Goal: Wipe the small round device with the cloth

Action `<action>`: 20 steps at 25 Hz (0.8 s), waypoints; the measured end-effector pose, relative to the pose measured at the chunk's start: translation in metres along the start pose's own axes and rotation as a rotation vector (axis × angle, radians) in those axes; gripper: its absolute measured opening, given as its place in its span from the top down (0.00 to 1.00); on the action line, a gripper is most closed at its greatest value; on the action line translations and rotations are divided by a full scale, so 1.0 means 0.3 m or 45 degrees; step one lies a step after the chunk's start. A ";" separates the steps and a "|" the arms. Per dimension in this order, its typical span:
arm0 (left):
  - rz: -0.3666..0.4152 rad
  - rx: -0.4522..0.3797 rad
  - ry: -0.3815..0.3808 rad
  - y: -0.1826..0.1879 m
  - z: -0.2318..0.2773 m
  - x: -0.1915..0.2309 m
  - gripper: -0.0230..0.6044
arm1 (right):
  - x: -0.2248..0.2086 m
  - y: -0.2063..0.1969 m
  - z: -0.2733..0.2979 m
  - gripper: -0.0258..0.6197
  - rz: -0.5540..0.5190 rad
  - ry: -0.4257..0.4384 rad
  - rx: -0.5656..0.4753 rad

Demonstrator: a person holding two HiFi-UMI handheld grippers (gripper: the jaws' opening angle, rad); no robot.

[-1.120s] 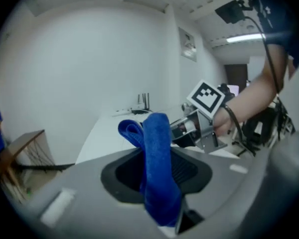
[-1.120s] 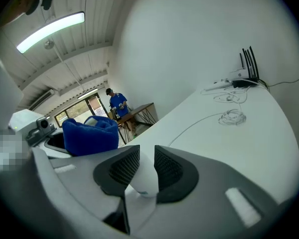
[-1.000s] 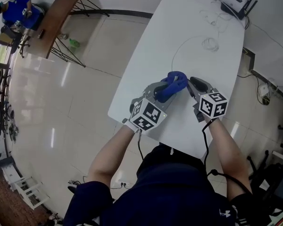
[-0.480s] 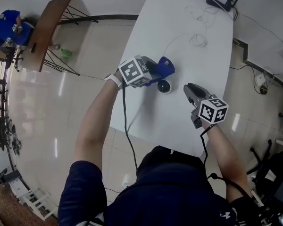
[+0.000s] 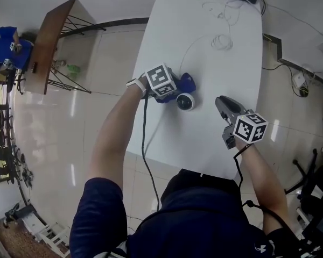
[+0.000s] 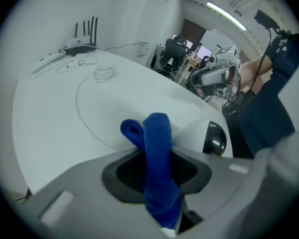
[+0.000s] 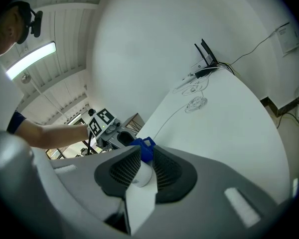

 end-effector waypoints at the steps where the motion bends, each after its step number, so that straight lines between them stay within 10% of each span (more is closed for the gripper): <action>1: 0.017 0.002 0.004 0.006 -0.009 -0.005 0.76 | -0.003 -0.001 -0.001 0.84 0.004 0.000 -0.001; 5: 0.191 -0.021 0.110 0.066 -0.102 -0.045 0.76 | 0.005 0.009 0.003 0.84 0.015 0.012 -0.021; 14: 0.945 0.033 0.623 0.182 -0.229 -0.323 0.76 | 0.048 0.029 0.010 0.85 0.030 0.051 -0.047; 20: 0.940 0.050 0.682 0.134 -0.192 -0.339 0.76 | 0.054 0.024 0.003 0.85 0.065 0.040 -0.059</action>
Point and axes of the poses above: the fingertips, and each gripper's own axes: z forward along the fingers, x to its left, y out of its top, the point moved 3 cm from there along -z, backward along the fingers, and after that the axes turned 3 degrees about y, right-handed, at the moved point
